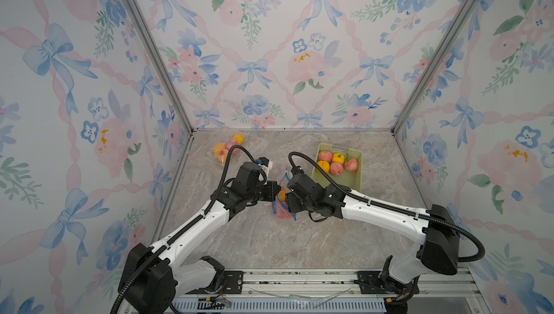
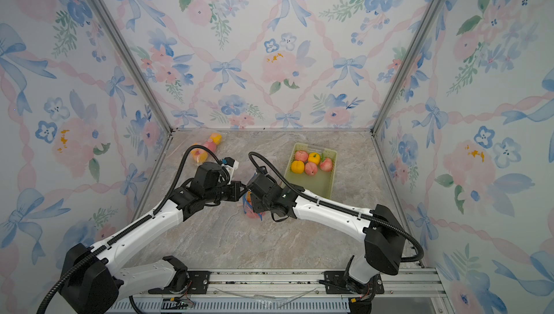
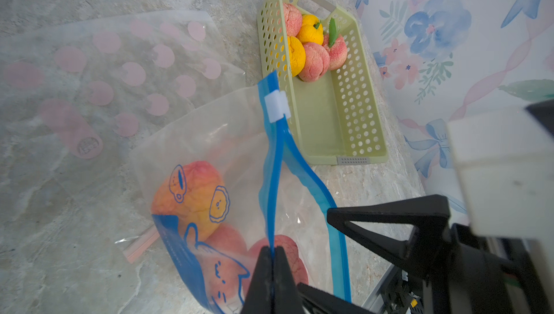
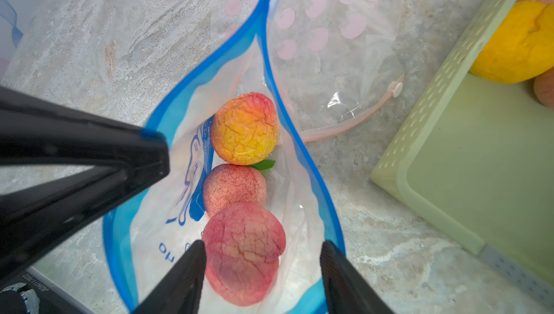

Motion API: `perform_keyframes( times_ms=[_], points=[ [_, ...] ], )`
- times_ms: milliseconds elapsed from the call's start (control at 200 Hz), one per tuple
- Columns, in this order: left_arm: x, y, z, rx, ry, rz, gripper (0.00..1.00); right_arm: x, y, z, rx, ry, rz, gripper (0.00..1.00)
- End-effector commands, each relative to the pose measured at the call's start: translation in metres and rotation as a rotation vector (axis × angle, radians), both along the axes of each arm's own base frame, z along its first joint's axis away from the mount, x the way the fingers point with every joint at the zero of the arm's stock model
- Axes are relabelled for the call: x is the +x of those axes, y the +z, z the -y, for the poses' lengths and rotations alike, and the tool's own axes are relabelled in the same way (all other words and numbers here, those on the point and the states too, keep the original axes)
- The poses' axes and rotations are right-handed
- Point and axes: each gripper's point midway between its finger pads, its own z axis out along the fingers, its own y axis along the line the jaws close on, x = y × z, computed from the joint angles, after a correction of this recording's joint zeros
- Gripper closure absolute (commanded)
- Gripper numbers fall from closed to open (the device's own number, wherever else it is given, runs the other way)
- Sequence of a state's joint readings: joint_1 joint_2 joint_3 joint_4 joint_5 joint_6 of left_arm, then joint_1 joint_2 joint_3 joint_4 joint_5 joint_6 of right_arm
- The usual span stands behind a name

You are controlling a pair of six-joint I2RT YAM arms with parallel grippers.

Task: Place the peach in a zip-top bag and seal the zipper
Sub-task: Place the peach in the zipper food storage bag, then adjust the zipper food storage bag at the center of the board.

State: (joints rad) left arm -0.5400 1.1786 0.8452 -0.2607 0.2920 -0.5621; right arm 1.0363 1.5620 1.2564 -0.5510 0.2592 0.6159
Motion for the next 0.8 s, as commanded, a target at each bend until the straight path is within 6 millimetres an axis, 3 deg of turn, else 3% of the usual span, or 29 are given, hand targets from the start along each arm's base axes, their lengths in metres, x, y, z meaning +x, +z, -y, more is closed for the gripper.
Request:
perform_keyframes(
  times_ms=[0,135,210,510,595,610,680,795],
  points=[
    [-0.001,0.004,0.0,-0.031,0.002,0.001,1.0,-0.006,0.036,0.005,0.062,-0.01,0.036,0.42],
    [-0.001,0.002,0.002,-0.038,-0.002,-0.01,1.0,-0.007,0.035,0.018,0.069,-0.086,0.025,0.43],
    [-0.001,0.002,0.002,-0.042,-0.003,-0.012,1.0,-0.007,0.024,0.022,0.066,-0.121,0.005,0.39],
    [-0.003,0.008,0.004,-0.072,-0.005,-0.01,1.0,-0.003,-0.011,0.002,0.02,-0.133,-0.067,0.22],
    [-0.003,0.011,0.004,-0.081,-0.003,-0.002,1.0,0.0,-0.019,0.001,-0.034,-0.139,-0.086,0.22],
    [-0.003,0.012,0.004,-0.082,-0.001,0.0,1.0,0.0,-0.029,0.0,-0.061,-0.137,-0.099,0.21],
    [-0.002,0.013,0.002,-0.082,0.009,0.005,1.0,-0.002,-0.04,-0.002,-0.09,-0.132,-0.124,0.21],
    [0.002,0.013,-0.002,-0.083,0.036,0.009,1.0,-0.012,-0.054,-0.004,-0.096,-0.102,-0.183,0.18]
  ],
)
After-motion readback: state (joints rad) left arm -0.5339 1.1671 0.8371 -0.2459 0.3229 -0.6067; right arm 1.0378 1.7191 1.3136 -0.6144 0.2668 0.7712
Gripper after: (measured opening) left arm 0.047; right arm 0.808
